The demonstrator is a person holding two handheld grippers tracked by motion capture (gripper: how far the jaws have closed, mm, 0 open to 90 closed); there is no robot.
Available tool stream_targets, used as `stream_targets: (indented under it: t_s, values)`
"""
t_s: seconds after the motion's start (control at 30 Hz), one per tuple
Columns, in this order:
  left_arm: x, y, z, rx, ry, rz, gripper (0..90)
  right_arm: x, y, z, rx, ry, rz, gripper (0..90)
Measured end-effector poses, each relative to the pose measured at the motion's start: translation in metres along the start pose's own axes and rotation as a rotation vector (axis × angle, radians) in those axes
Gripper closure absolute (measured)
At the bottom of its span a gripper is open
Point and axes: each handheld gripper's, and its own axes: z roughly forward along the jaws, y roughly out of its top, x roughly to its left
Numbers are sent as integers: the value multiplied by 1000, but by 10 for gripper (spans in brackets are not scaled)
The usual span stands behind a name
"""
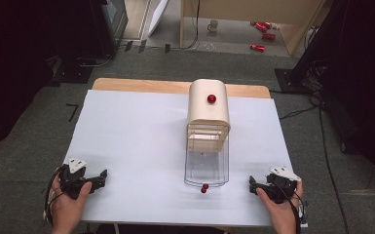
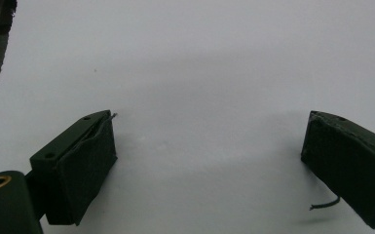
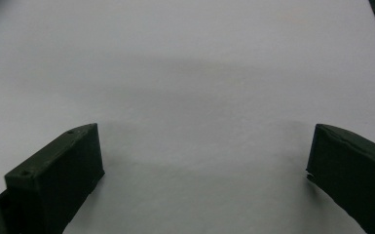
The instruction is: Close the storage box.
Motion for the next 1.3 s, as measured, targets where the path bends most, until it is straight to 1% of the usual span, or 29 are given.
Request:
stream_targets:
  t_s: [0.07,0.1,0.13,0.17,0.2,0.23,0.33,0.37,0.43,0.5,0.57,0.6,0.67,0.73,0.8,0.9,0.93,1.0,1.1,1.3]
  values:
    - [0,0,0,0,0,0,55,4,0,-3,3,10,5,0]
    - [0,0,0,0,0,0,55,4,0,-3,3,10,5,0]
    - [0,0,0,0,0,0,55,10,1,-7,-11,27,1,0]
    - [0,0,0,0,0,0,55,10,1,-7,-11,27,1,0]
    - [0,0,0,0,0,0,55,13,2,-10,-15,34,4,0]
    - [0,0,0,0,0,0,55,22,3,-16,-33,52,3,0]
    - [0,0,0,0,0,0,55,33,6,-22,-49,82,-5,0]
    - [0,0,0,0,0,0,55,33,6,-22,-49,82,-5,0]
    - [0,0,0,0,0,0,55,42,8,-26,-60,100,-17,0]
    - [0,0,0,0,0,0,55,52,11,-32,-75,125,-32,0]
    - [0,0,0,1,0,0,55,57,12,-35,-84,150,-37,0]
    - [0,0,0,0,0,0,55,61,13,-37,-83,169,-31,0]
    - [0,0,0,1,0,0,55,67,14,-40,-93,192,-40,0]
    - [0,0,0,1,0,0,55,75,13,-44,-89,207,-58,0]
    - [0,0,0,0,0,0,55,80,12,-46,-84,210,-76,0]
    - [0,0,0,1,0,0,55,86,10,-48,-76,231,-94,0]
    - [0,0,0,1,0,0,55,88,10,-49,-75,229,-95,0]
    - [0,0,0,1,0,0,55,91,8,-51,-80,247,-89,0]
    - [0,0,0,0,0,0,55,98,7,-52,-77,260,-104,0]
    - [0,0,0,1,0,0,55,115,8,-50,-81,304,-129,0]
